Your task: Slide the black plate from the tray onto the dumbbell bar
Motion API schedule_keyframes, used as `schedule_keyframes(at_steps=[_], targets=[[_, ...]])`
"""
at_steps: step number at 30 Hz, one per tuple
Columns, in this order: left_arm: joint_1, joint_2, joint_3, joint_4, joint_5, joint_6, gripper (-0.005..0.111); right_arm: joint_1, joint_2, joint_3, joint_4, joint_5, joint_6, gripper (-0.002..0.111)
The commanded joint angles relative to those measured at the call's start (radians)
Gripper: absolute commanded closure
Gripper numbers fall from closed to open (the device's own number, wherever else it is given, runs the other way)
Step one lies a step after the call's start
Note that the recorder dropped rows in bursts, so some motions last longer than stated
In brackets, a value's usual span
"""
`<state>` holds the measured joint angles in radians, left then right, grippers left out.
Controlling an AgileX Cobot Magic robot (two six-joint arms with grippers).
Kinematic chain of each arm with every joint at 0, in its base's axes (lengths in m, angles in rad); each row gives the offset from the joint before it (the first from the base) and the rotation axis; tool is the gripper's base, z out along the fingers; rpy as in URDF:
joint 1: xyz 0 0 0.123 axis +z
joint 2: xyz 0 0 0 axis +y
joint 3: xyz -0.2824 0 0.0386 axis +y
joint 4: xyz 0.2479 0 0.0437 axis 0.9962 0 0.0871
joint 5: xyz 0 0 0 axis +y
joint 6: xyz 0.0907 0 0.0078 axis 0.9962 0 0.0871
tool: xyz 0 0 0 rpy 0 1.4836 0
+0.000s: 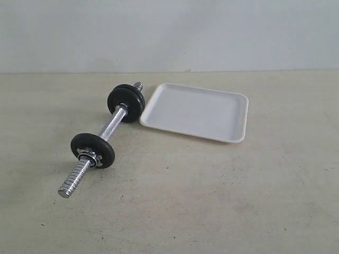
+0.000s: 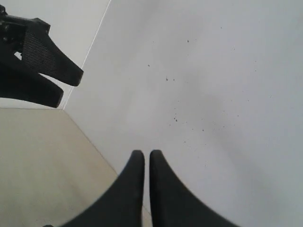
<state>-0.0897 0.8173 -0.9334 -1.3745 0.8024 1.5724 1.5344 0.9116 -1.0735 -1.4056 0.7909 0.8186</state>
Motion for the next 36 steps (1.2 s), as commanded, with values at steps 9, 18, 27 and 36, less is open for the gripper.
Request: schedule_keyframes(at_steps=[9,18,27,36], targets=[[0.004,-0.006,0.004,0.004,-0.006,-0.013,0.062,0.0,-0.003,0.003,-0.33,0.106,-0.25,0.107],[0.004,-0.006,0.004,0.004,-0.006,-0.013,0.062,-0.201,0.039,0.003,-0.158,-0.152,-0.25,0.107],[0.004,-0.006,0.004,0.004,-0.001,-0.013,0.062,-1.053,0.017,0.192,0.368,-1.395,-0.344,0.107],[0.004,-0.006,0.004,0.004,-0.001,-0.013,0.062,-1.375,-0.348,0.556,0.592,-0.88,-0.359,0.107]])
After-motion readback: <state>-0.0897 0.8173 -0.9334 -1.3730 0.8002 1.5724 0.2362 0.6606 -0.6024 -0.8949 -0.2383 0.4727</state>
